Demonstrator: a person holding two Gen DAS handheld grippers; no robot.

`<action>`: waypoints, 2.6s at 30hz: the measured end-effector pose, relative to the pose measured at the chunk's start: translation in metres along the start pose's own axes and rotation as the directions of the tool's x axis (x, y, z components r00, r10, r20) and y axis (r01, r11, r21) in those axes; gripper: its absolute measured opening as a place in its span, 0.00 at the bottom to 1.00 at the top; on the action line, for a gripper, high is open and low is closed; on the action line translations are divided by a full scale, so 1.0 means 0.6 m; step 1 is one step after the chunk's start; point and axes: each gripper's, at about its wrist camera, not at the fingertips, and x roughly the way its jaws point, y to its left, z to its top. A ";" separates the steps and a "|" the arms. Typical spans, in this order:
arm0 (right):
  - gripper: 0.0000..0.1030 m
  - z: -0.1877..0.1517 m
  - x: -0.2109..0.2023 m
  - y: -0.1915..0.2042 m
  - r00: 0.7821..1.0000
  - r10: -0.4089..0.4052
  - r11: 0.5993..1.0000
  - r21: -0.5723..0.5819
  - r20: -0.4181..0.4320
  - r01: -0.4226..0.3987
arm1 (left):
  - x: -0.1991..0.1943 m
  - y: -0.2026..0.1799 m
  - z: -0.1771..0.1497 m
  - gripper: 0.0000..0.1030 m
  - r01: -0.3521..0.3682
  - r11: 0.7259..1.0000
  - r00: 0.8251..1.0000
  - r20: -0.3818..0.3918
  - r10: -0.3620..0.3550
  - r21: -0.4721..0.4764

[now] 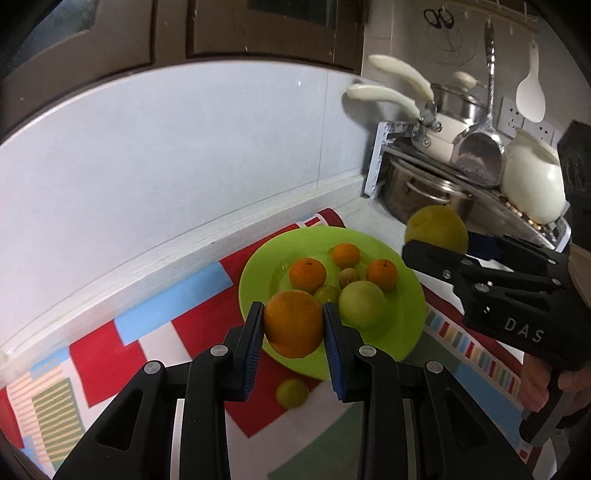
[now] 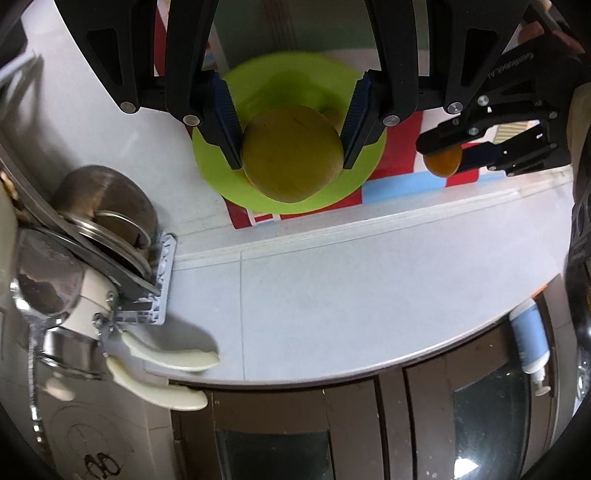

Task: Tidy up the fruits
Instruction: 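Carry the tangerine in the left tool and the pomelo in the right tool over the plate, then lower both fruits onto the plate and open both tools, then move the open left tool to the last green lime and grasp it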

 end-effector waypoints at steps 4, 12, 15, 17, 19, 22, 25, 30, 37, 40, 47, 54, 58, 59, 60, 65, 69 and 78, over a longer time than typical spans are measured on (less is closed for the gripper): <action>0.51 0.007 0.049 -0.014 1.000 0.019 1.000 0.008 -0.018 -0.019 | 0.042 0.000 0.006 0.30 0.004 1.000 1.000 -0.016 -0.004 0.013; 0.51 0.007 0.131 -0.043 0.998 0.031 0.999 0.015 -0.057 -0.030 | 0.117 -0.001 0.009 0.30 0.011 0.999 0.998 -0.057 -0.009 0.038; 0.51 0.006 0.150 -0.052 0.997 0.029 0.999 0.019 -0.071 -0.028 | 0.133 0.002 0.005 0.30 0.014 0.999 0.998 -0.068 -0.012 0.041; 0.51 0.004 0.157 -0.053 0.996 0.031 0.999 0.021 -0.078 -0.030 | 0.142 0.001 0.004 0.30 0.022 0.999 0.997 -0.076 -0.019 0.045; 0.51 0.003 0.161 -0.052 0.996 0.033 0.999 0.018 -0.083 -0.031 | 0.144 0.000 0.002 0.35 0.026 0.999 0.997 -0.072 -0.022 0.048; 0.53 0.002 0.161 -0.051 0.996 0.027 0.999 0.021 -0.085 -0.025 | 0.137 0.001 0.004 0.46 0.030 0.999 0.998 -0.063 -0.028 0.042; 0.63 0.007 0.147 -0.051 0.998 0.022 0.999 0.043 -0.055 -0.019 | 0.120 0.004 0.006 0.46 0.019 0.999 0.999 -0.048 -0.017 0.040; 0.63 0.011 0.103 -0.044 1.000 -0.008 0.999 0.045 0.003 0.008 | 0.072 0.011 0.005 0.52 -0.021 0.999 1.000 -0.012 0.021 0.038; 0.67 -0.006 0.032 -0.021 0.999 -0.029 0.999 0.039 0.031 0.028 | -0.007 0.010 -0.007 0.56 -0.067 0.998 0.997 0.042 0.066 0.019; 0.67 -0.013 0.000 -0.010 0.998 -0.037 0.999 0.034 0.042 0.036 | -0.040 0.011 -0.014 0.56 -0.080 0.997 0.995 0.060 0.080 -0.001; 0.67 -0.026 -0.070 0.021 0.997 -0.044 0.999 0.018 0.071 0.042 | -0.110 0.007 -0.029 0.60 -0.100 0.995 0.988 0.114 0.100 -0.006; 0.71 -0.044 -0.111 0.053 0.996 -0.050 0.999 0.003 0.075 0.050 | -0.158 0.009 -0.047 0.62 -0.110 0.994 0.984 0.141 0.109 -0.002; 0.72 -0.059 -0.123 0.065 0.996 -0.053 0.999 0.000 0.071 0.053 | -0.160 0.006 -0.064 0.62 -0.111 0.994 0.986 0.126 0.108 0.010; 0.72 -0.065 -0.125 0.068 0.996 -0.053 0.999 -0.002 0.068 0.053 | -0.159 0.006 -0.069 0.62 -0.109 0.994 0.987 0.121 0.106 0.011; 0.72 -0.069 -0.127 0.070 0.996 -0.054 0.999 -0.003 0.066 0.055 | -0.157 0.007 -0.075 0.62 -0.101 0.995 0.988 0.115 0.100 0.011; 0.72 -0.090 -0.123 0.072 0.997 -0.062 0.998 0.004 0.038 0.062 | -0.133 0.003 -0.097 0.62 -0.065 0.998 0.995 0.081 0.064 0.016; 0.72 -0.102 -0.110 0.064 0.997 -0.071 0.997 0.019 0.006 0.071 | -0.104 -0.001 -0.109 0.62 -0.026 0.999 0.998 0.052 0.024 0.025; 0.72 -0.120 -0.066 0.046 0.992 -0.117 0.992 0.034 -0.043 0.119 | -0.025 0.000 -0.124 0.62 0.037 0.998 0.999 -0.038 -0.036 0.040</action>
